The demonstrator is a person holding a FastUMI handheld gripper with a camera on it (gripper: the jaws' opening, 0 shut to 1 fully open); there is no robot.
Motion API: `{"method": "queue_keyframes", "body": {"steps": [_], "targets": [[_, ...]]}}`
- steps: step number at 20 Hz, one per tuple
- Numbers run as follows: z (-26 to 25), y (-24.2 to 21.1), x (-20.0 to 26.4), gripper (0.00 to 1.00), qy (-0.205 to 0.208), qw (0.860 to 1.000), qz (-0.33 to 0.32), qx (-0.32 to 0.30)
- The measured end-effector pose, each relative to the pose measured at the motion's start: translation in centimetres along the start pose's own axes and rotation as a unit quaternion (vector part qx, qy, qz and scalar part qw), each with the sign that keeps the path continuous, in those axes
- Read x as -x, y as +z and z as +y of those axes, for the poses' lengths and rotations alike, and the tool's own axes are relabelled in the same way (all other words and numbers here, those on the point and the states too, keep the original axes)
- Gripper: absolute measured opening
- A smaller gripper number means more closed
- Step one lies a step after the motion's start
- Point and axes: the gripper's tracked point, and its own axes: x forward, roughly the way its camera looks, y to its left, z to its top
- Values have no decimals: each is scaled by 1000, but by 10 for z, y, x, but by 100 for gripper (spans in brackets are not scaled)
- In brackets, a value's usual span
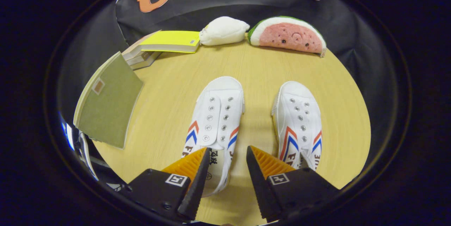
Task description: Open the storage box then place both shoes into the box .Put the left shoe in first, then the right shoe, with the right side of both shoes facing outward in a uniform manner.
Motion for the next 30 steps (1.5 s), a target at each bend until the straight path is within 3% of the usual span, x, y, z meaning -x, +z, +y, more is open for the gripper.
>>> {"method": "queue_keyframes", "body": {"steps": [3,4,6,7,19,25,30], "targets": [[-2,-1,-4,49,-2,1000,11,-16],[-2,-2,-5,31,-1,1000,13,-24],[2,-1,-5,8,8,999,17,-39],[2,-2,-4,6,9,999,18,-43],[73,13,66,5,66,988,-29,-137],[149,51,121,5,97,982,-81,-141],[244,94,163,5,138,977,-124,-102]]}}
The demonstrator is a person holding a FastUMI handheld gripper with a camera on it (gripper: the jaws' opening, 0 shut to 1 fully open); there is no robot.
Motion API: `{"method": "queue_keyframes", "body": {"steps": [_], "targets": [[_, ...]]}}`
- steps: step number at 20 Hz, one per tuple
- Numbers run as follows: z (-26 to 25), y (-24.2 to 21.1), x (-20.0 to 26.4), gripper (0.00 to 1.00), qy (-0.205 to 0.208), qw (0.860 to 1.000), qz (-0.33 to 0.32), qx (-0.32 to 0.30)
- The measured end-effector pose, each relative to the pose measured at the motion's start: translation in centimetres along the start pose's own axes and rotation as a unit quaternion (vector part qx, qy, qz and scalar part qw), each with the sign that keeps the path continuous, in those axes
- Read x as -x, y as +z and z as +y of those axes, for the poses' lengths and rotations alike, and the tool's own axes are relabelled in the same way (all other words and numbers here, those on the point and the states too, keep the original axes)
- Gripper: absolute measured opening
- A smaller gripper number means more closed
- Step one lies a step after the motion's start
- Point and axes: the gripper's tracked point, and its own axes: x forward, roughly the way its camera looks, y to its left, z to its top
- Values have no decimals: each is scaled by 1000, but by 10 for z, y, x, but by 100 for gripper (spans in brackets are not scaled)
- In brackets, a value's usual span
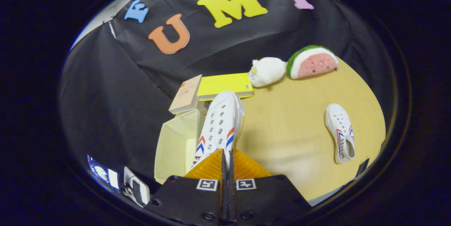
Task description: Open the storage box then place both shoes into the box .Put the left shoe in first, then the right shoe, with the right side of both shoes facing outward in a uniform manner.
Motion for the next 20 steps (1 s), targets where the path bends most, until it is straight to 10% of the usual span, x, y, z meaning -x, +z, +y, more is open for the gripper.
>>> {"method": "queue_keyframes", "body": {"steps": [8,20], "targets": [[125,-33,-72,5,45,998,34,27],[132,-115,-159,5,-8,992,127,13]]}}
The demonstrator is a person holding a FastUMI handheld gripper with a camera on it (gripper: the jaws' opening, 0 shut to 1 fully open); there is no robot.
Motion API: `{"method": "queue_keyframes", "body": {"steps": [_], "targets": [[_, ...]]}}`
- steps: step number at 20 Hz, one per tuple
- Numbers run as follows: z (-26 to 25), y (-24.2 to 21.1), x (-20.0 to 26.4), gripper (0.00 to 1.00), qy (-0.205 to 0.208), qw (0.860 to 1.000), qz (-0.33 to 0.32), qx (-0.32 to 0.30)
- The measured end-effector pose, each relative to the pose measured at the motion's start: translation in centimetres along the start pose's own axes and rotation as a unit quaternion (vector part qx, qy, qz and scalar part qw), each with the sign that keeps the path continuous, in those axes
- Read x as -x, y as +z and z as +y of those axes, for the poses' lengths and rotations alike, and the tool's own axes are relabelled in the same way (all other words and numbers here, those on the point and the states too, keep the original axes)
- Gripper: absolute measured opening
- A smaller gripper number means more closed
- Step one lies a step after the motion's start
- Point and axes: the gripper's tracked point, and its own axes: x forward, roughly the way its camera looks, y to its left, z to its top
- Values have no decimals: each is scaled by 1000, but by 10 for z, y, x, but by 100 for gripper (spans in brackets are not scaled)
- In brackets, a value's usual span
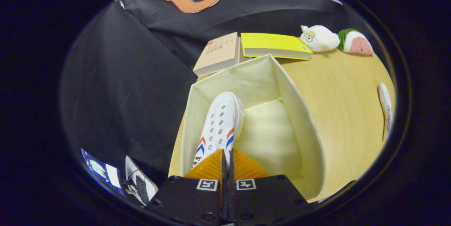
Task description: Open the storage box then place both shoes into the box .Put the left shoe in first, then the right shoe, with the right side of both shoes facing outward in a uniform manner.
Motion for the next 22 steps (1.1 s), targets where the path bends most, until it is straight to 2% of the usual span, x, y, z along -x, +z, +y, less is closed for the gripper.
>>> {"method": "queue_keyframes", "body": {"steps": [4,7,9,10,11,13,14,15,17,19,22], "targets": [[-1,-6,-22,5,-17,1000,25,-2],[-5,-11,-32,6,-17,998,49,-26],[-5,-18,-36,9,-15,997,67,-41],[-4,-16,-34,14,-10,997,65,-45],[-3,-16,-33,13,-11,997,62,-40],[1,-13,-21,24,1,998,52,-23],[1,-9,-11,41,3,999,40,-10],[2,-3,0,51,4,1000,24,5],[-1,8,25,77,0,999,-10,43],[-7,20,52,95,-13,996,-48,74],[-16,43,101,97,-14,987,-112,115]]}}
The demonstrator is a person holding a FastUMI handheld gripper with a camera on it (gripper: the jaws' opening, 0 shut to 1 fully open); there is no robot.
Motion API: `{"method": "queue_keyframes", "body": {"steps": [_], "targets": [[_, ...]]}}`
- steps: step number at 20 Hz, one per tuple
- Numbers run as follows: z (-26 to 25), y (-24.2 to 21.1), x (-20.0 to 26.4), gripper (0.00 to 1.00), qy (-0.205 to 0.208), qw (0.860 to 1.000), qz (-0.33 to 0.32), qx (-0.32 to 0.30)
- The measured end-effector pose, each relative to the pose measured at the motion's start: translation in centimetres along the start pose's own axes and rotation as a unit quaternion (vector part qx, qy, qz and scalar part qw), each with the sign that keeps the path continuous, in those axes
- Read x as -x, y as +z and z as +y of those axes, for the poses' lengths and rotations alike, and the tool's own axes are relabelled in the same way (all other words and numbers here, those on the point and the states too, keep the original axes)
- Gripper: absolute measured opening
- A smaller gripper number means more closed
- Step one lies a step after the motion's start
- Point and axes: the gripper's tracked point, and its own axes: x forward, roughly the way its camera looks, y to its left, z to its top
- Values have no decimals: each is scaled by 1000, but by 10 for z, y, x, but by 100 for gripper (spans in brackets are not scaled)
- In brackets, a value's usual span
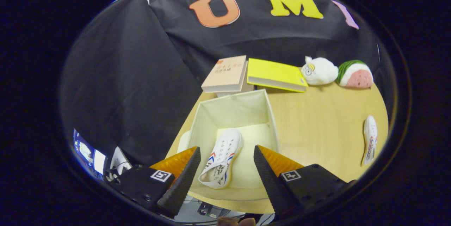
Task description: Open the storage box then place both shoes into the box .Put the left shoe in first, then the right shoe, with the right side of both shoes facing outward in a uniform manner.
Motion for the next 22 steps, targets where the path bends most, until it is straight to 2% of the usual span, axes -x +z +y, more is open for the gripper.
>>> {"method": "queue_keyframes", "body": {"steps": [5,10,14,18,22], "targets": [[-64,46,69,97,-39,993,-99,45],[-164,67,129,97,-96,983,-150,42],[-248,59,152,97,-124,979,-159,9],[-342,36,163,97,-167,975,-146,-5],[-415,5,160,97,-196,973,-120,-20]]}}
